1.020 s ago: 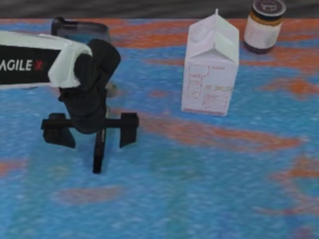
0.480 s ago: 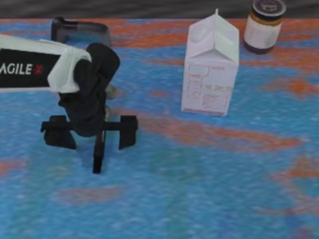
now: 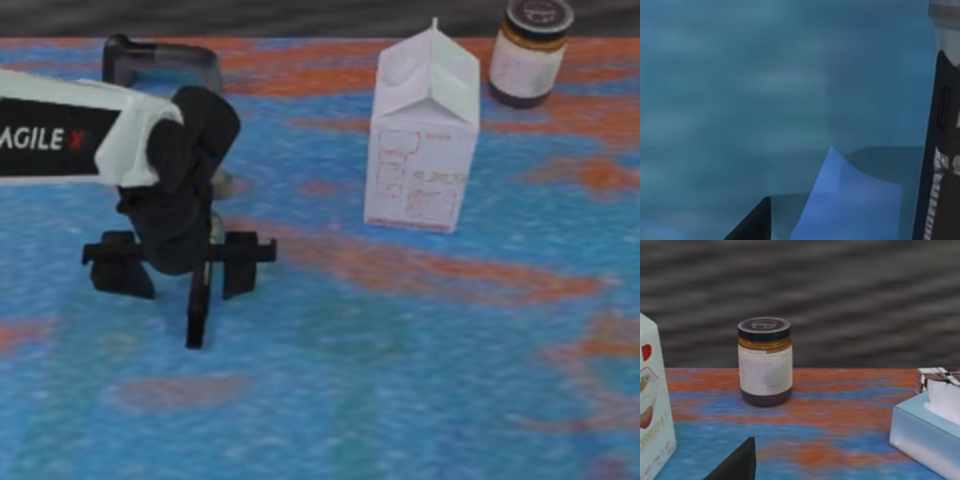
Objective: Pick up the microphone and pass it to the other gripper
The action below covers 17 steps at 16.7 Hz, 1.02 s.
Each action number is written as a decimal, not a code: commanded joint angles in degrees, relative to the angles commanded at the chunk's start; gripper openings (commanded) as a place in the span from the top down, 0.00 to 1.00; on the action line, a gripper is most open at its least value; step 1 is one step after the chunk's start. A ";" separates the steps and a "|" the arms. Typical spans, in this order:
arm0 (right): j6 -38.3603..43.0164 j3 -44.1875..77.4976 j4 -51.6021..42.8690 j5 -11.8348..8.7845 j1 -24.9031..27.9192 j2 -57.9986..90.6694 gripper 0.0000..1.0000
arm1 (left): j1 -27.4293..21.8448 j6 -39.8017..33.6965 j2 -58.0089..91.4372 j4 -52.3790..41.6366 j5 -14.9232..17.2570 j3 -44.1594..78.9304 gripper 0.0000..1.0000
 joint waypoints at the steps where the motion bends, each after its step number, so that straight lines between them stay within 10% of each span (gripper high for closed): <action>1: 0.00 0.00 0.00 0.00 0.00 0.00 0.00 | 0.00 0.00 0.00 0.00 0.00 0.00 0.83; 4: 0.00 0.00 0.00 0.00 0.00 0.00 0.00 | 0.00 0.00 0.00 0.00 0.00 0.00 1.00; 17: 0.00 0.00 0.00 0.00 0.00 0.00 0.00 | 0.02 2.60 -4.59 4.38 0.93 0.00 1.00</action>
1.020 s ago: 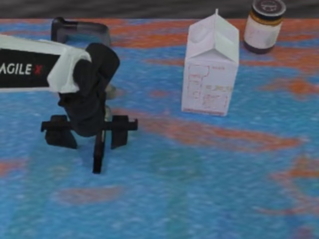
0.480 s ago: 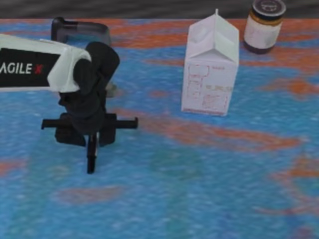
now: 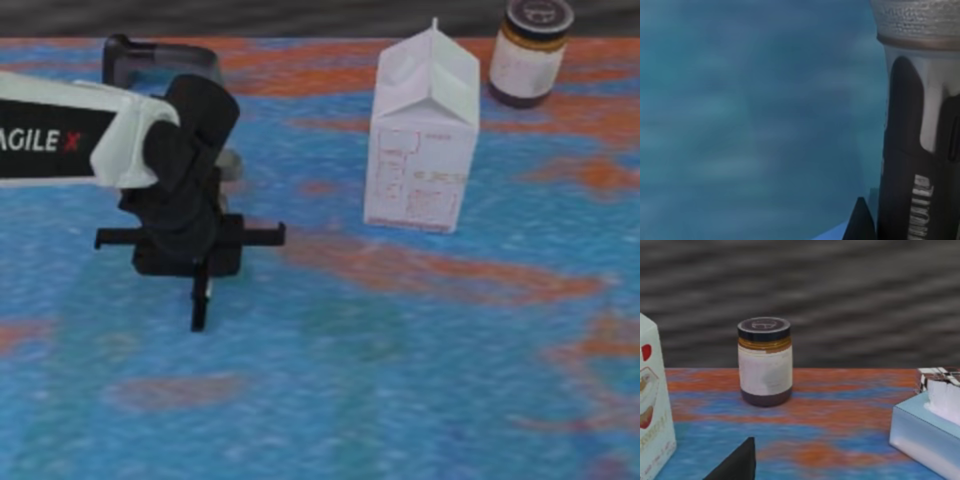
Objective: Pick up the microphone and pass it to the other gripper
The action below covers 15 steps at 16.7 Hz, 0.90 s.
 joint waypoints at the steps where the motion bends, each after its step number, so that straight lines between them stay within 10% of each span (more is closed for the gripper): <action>1: 0.00 0.00 0.00 0.00 0.00 0.00 0.00 | 0.08 0.73 -0.57 2.91 0.98 -0.62 1.00; 15: 0.00 0.00 0.00 0.00 0.00 0.00 0.00 | 2.03 17.13 -16.11 68.38 21.58 -18.76 1.00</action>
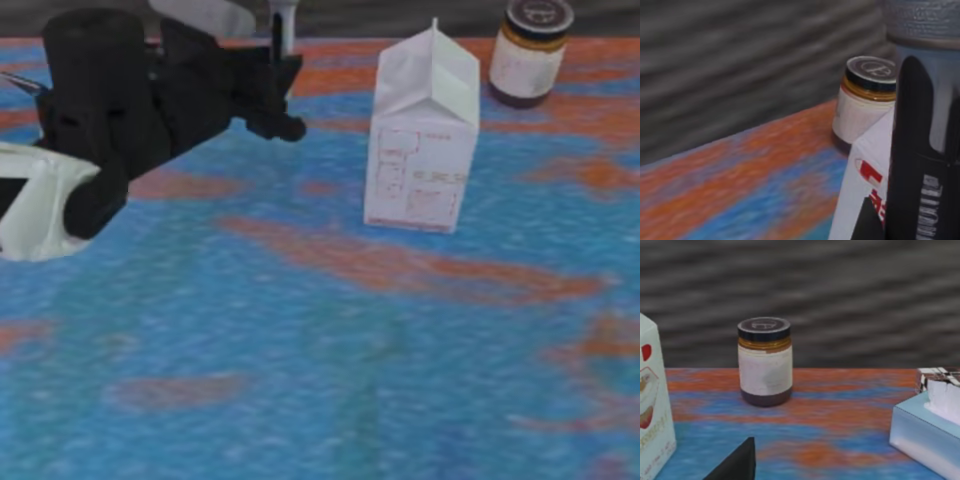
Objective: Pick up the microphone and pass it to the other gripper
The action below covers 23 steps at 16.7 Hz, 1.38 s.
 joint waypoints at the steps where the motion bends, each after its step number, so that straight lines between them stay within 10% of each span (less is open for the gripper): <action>1: 0.00 0.00 0.00 0.00 0.00 0.00 0.00 | 0.13 0.97 -1.28 3.03 1.10 -0.93 1.00; 10: 0.00 0.00 0.00 0.00 0.00 0.00 0.00 | -0.01 3.21 -4.34 9.12 3.21 -2.68 1.00; 18: 0.00 0.00 0.00 0.00 0.00 0.00 0.00 | -13.33 3.08 -11.36 8.38 -11.30 -5.53 1.00; 23: 0.00 0.00 0.00 0.00 0.00 0.00 0.00 | -14.12 3.13 -11.85 8.36 -12.14 -5.50 1.00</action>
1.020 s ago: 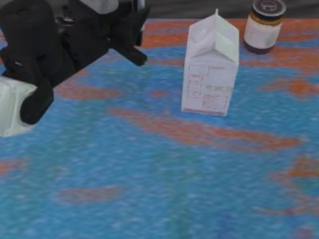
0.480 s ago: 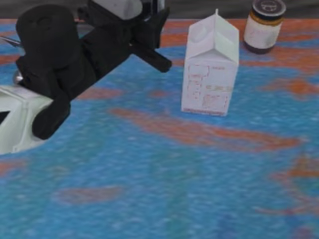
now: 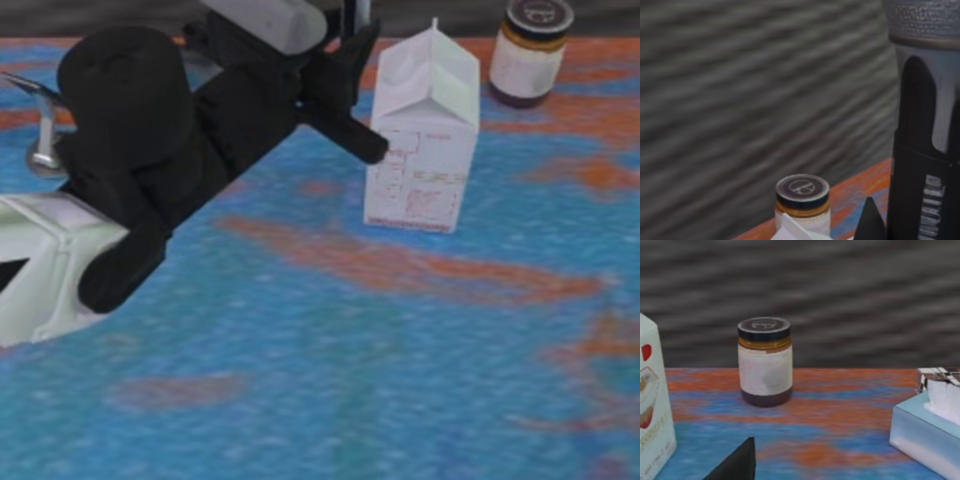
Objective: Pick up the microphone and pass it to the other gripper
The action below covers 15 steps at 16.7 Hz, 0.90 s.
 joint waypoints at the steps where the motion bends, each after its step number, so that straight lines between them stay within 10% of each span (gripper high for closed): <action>1: 0.00 0.00 0.00 0.00 0.00 0.00 0.00 | -0.04 -0.01 -0.05 0.00 -0.04 -0.05 1.00; 9: -0.02 0.65 0.34 0.19 0.70 0.74 0.00 | -0.23 -0.04 -0.24 -0.01 -0.18 -0.26 1.00; 15: -0.39 12.23 6.48 4.07 12.98 17.27 0.00 | -0.23 -0.04 -0.24 -0.01 -0.18 -0.26 1.00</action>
